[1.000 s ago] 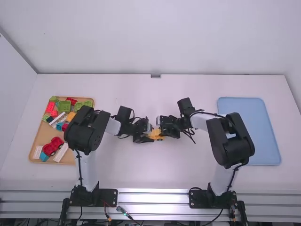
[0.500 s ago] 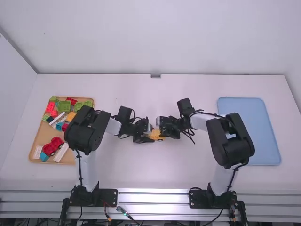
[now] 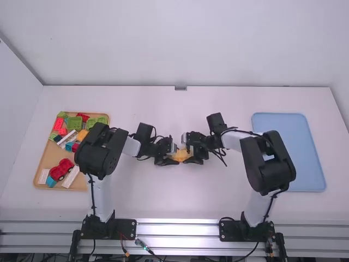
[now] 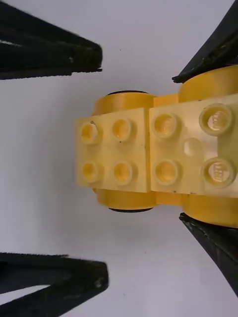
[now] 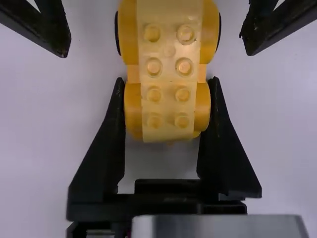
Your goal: Assemble lego blocks to make yellow taxi
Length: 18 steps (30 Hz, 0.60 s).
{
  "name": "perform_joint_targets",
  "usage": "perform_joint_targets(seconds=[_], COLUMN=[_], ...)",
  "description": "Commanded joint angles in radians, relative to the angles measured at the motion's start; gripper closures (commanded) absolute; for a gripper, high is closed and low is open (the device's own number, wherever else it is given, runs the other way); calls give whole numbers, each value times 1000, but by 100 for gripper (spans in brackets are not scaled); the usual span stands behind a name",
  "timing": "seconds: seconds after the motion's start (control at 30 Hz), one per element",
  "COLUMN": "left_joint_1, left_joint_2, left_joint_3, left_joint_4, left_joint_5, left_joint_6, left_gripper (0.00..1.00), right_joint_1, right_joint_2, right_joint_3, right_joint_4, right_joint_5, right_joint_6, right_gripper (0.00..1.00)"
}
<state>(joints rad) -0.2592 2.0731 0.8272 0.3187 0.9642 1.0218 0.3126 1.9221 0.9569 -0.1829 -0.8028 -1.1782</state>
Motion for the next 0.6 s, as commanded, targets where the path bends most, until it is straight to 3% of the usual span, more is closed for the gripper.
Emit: perform_joint_targets(seconds=[0.0, 0.03, 0.1, 0.13, 0.2, 0.57], left_joint_1=[-3, -3, -3, -3, -3, -3], left_joint_2=[12, 12, 12, 12, 12, 12], left_joint_3=[-2, -2, -2, -2, -2, -2], left_joint_4=[-4, -4, -4, -4, -4, -4], left_joint_5=[-5, -4, -5, -5, -4, -5], left_joint_6=[15, 16, 16, 16, 15, 15], left_gripper=[57, 57, 57, 57, 57, 57], right_joint_1=[-27, -37, -55, -64, -73, -34], right_joint_2=[-30, -35, -45, -50, -52, -15], right_joint_3=[-14, -14, -14, -14, -14, -16], right_joint_4=[-3, -4, -4, -4, -5, -10], right_joint_5=[-93, -117, -159, -179, -193, -188], right_joint_6=[1, 0, 0, 0, 1, -7], right_gripper=[9, 9, 19, 57, 100, 100])
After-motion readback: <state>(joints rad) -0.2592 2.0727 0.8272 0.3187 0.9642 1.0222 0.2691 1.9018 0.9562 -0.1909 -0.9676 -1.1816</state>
